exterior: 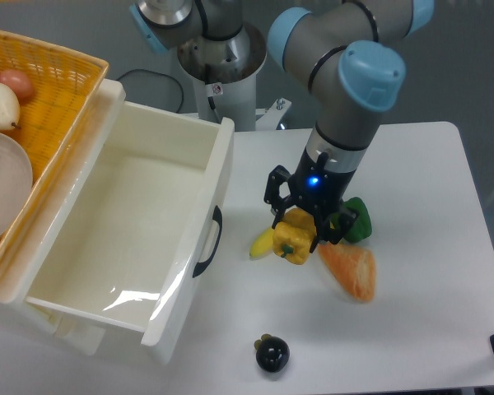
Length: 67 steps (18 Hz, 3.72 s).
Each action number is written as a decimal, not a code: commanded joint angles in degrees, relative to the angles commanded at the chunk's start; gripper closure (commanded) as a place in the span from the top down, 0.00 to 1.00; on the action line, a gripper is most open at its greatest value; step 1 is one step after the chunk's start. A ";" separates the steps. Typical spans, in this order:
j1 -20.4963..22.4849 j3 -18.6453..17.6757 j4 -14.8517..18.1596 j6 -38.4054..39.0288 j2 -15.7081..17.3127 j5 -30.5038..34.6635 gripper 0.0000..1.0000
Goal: Place the yellow pepper in the upper white drawer
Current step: 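Lift the yellow pepper up off the table, then carry the yellow pepper over the open white drawer, then lower the pepper into the drawer and open the gripper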
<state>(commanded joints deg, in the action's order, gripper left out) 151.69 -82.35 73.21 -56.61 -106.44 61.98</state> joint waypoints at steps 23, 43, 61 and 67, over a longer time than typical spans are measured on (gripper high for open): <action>-8.07 -0.35 6.85 12.04 7.30 -6.78 0.20; -13.17 -2.72 6.77 13.90 6.68 -7.31 0.25; -14.85 -2.90 6.07 13.02 6.42 -7.22 1.00; -10.99 -2.99 -2.71 13.02 6.24 -6.96 1.00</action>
<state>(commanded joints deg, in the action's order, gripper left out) 140.71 -85.34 70.50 -43.59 -100.19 55.02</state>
